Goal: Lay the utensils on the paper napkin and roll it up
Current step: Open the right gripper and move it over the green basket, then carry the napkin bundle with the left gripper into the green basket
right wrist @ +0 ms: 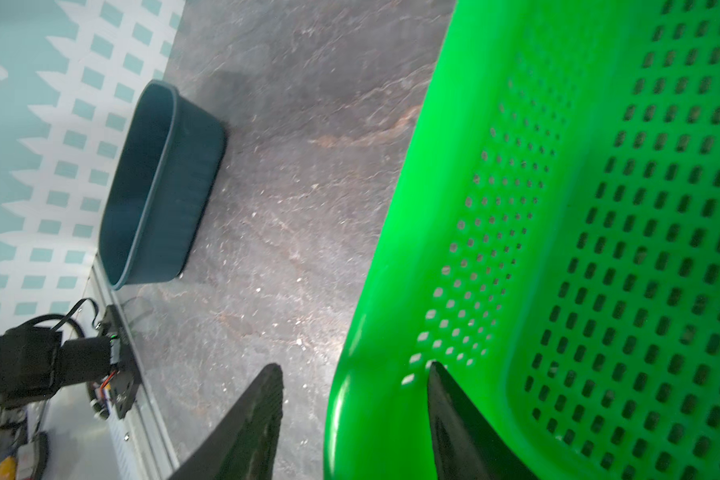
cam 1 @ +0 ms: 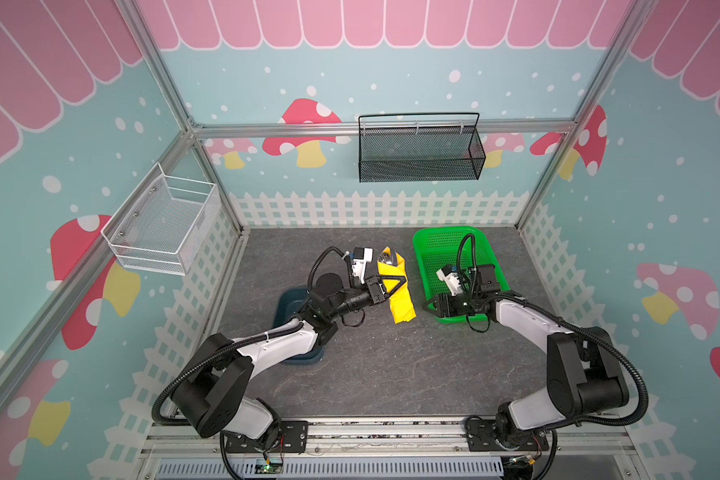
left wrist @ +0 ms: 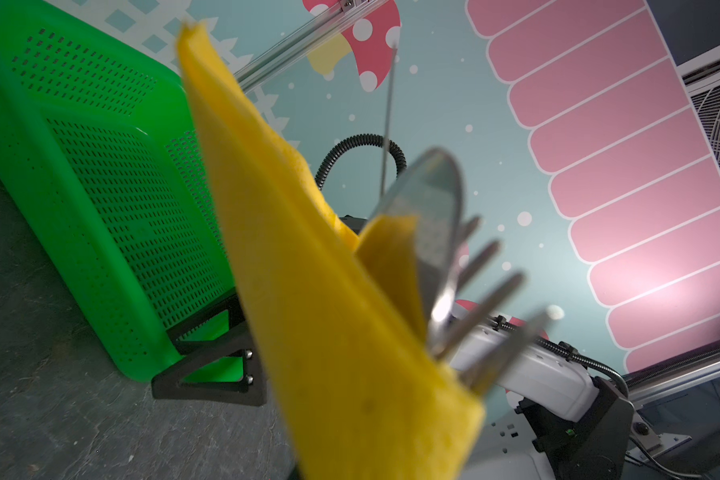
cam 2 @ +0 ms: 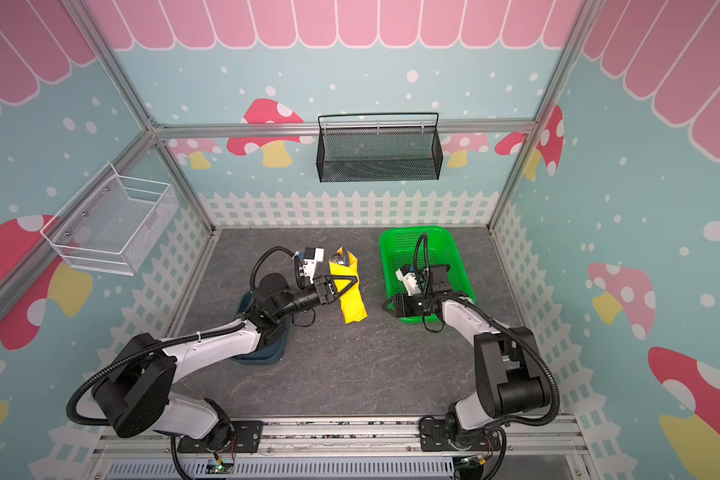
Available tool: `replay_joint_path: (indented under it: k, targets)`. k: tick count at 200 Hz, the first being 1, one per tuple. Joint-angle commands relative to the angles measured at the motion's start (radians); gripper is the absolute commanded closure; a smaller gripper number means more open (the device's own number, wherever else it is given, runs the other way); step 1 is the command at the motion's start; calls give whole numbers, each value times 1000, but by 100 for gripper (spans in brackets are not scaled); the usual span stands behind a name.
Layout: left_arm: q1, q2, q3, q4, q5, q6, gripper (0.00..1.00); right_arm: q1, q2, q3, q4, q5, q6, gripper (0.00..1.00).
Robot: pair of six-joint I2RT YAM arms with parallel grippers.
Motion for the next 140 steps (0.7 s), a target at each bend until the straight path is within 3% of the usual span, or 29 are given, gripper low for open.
replay_joint_path:
  k: [1, 50, 79, 97, 112, 127, 140]
  targets:
    - [5, -6, 30, 30, -5, 5, 93, 51, -41, -38, 40, -69, 25, 44]
    - [6, 3, 41, 27, 1, 2, 93, 161, -73, -101, 81, -123, 63, 46]
    - [6, 5, 49, 21, 7, 2, 93, 170, -105, -91, 60, -136, 47, 45]
    - [5, 11, 71, -15, 19, 16, 93, 164, -176, -57, 27, -25, 33, 42]
    - [3, 24, 95, -54, 25, 30, 93, 131, -239, -35, -9, 136, 33, 41]
    - [0, 47, 146, -151, 39, 66, 93, 45, -289, -39, -22, 251, 61, 41]
    - [-11, 78, 208, -264, 41, 110, 93, -53, -318, -49, -21, 274, 80, 41]
